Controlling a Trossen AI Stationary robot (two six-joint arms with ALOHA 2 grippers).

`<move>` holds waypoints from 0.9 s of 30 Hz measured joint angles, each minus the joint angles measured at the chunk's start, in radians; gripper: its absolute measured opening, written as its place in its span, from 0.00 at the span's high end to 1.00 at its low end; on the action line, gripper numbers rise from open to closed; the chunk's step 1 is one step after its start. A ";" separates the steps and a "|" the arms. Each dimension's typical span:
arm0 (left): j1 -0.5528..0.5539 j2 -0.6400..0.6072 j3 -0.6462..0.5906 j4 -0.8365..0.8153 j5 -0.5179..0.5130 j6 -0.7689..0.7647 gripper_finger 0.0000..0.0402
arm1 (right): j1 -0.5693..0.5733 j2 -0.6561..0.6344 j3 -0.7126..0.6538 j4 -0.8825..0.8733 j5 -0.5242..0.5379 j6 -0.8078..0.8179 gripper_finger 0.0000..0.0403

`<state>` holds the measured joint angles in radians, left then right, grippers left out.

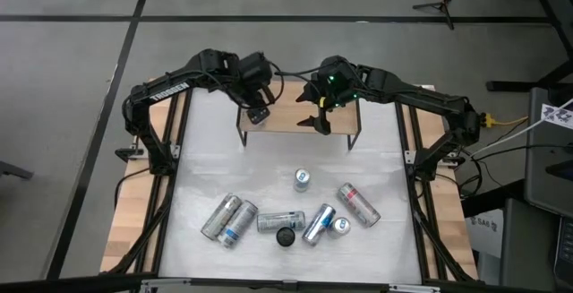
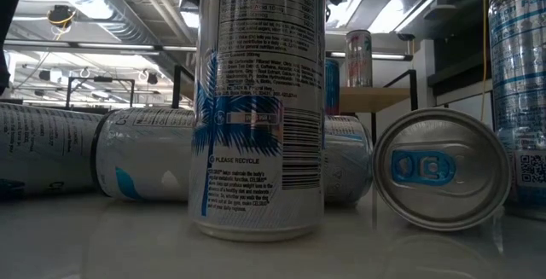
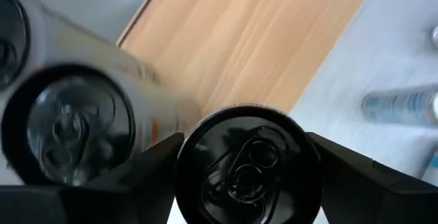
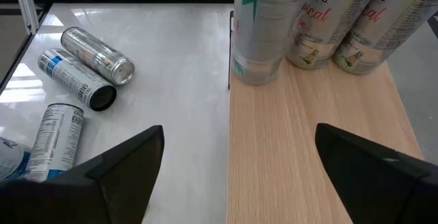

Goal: Sort soda cans
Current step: Put the left white pink soda can on the shelf and align with other white pink soda cans

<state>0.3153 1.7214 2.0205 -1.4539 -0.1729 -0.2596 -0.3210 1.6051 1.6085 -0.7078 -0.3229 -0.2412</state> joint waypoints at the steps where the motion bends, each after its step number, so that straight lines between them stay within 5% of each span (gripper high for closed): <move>1: 0.000 0.000 0.000 0.013 -0.001 0.000 0.29 | 0.000 0.000 0.000 0.000 0.000 0.000 0.07; 27: 0.000 -0.001 0.043 0.171 -0.046 0.077 0.29 | 0.001 -0.001 0.000 0.126 0.000 0.001 0.07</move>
<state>0.3153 1.7209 2.0636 -1.2828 -0.2192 -0.1829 -0.3202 1.6039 1.6085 -0.5814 -0.3225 -0.2405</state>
